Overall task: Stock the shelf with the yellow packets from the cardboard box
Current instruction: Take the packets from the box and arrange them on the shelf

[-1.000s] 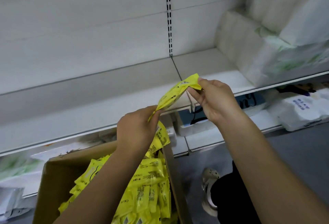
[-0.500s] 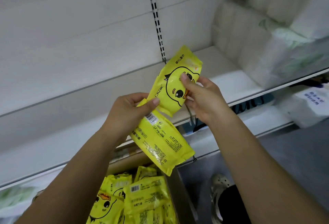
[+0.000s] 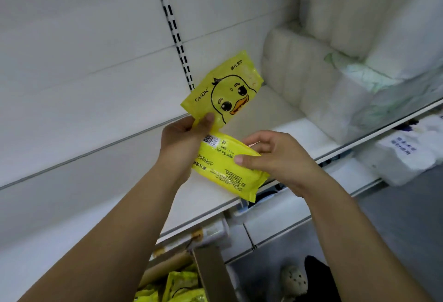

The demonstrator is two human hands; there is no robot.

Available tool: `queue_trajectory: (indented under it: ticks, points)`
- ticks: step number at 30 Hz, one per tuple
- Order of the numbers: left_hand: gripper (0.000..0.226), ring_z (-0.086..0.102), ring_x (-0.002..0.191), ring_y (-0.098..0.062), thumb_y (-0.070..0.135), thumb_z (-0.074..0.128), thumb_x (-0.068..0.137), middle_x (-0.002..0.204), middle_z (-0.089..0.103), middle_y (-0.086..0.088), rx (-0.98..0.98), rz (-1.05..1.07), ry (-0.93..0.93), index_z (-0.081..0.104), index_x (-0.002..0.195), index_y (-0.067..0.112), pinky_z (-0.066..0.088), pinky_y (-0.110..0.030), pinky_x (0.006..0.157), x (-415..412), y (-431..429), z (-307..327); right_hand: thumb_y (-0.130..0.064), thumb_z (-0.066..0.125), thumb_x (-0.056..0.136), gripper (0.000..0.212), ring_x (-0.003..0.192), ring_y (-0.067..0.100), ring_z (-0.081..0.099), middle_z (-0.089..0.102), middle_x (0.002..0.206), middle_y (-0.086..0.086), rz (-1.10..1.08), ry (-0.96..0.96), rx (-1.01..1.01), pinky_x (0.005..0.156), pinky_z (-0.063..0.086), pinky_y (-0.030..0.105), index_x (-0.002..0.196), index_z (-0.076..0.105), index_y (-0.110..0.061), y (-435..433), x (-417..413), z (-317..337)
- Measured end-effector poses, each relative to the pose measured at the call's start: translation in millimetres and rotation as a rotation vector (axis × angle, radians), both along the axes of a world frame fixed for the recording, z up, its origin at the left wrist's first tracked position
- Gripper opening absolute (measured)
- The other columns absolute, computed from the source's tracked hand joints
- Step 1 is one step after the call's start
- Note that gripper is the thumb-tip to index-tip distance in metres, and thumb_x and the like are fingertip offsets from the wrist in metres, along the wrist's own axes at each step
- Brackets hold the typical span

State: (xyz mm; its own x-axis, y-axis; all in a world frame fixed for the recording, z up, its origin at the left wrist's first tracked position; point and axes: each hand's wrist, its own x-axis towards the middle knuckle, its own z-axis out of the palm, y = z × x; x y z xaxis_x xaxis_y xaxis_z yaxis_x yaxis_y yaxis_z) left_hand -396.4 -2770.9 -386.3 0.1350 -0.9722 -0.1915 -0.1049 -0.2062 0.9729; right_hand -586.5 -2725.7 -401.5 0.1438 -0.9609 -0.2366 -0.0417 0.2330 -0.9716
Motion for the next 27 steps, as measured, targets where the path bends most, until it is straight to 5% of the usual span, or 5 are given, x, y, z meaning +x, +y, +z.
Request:
queue_trajectory:
  ticks: [10, 18, 22, 27]
  points:
    - [0.014, 0.071, 0.070, -0.014, 0.023, 0.075, 0.094, 0.073, 0.073, -0.001, -0.072, 0.006, -0.101, 0.074, 0.080, 0.020, 0.062, -0.041, 0.087, -28.5, -90.9, -32.9, -0.024, 0.090, 0.071, 0.037, 0.073, 0.006, 0.071, 0.075, 0.089, -0.004, -0.607, -0.143, -0.046, 0.058, 0.055, 0.020, 0.104, 0.073, -0.023, -27.9, -41.8, -20.7]
    - [0.021, 0.076, 0.082, -0.023, 0.037, 0.073, 0.094, 0.078, 0.078, 0.001, -0.080, 0.056, -0.260, 0.077, 0.075, 0.030, 0.059, -0.049, 0.093, -41.0, -144.4, -63.7, -0.029, 0.086, 0.076, 0.023, 0.068, 0.007, 0.069, 0.073, 0.076, -0.008, -0.690, -0.127, -0.072, 0.059, 0.055, 0.023, 0.093, 0.071, -0.023, -50.8, -48.3, -38.4]
    - [0.025, 0.070, 0.087, -0.022, 0.045, 0.069, 0.094, 0.082, 0.071, 0.007, -0.108, 0.088, -0.487, 0.080, 0.106, 0.027, 0.058, -0.036, 0.084, -41.0, -152.2, -70.8, -0.029, 0.085, 0.078, 0.019, 0.063, 0.005, 0.067, 0.071, 0.070, -0.010, -0.697, -0.118, -0.087, 0.056, 0.053, 0.021, 0.089, 0.070, -0.023, -56.8, -51.1, -45.6]
    - [0.025, 0.063, 0.074, -0.014, 0.046, 0.073, 0.091, 0.071, 0.064, 0.014, -0.086, 0.169, -0.441, 0.080, 0.102, 0.025, 0.046, -0.026, 0.070, -48.8, -149.8, -69.8, -0.029, 0.085, 0.077, 0.020, 0.063, 0.007, 0.067, 0.072, 0.074, -0.007, -0.699, -0.131, -0.091, 0.056, 0.053, 0.022, 0.090, 0.071, -0.022, -60.1, -50.5, -45.4]
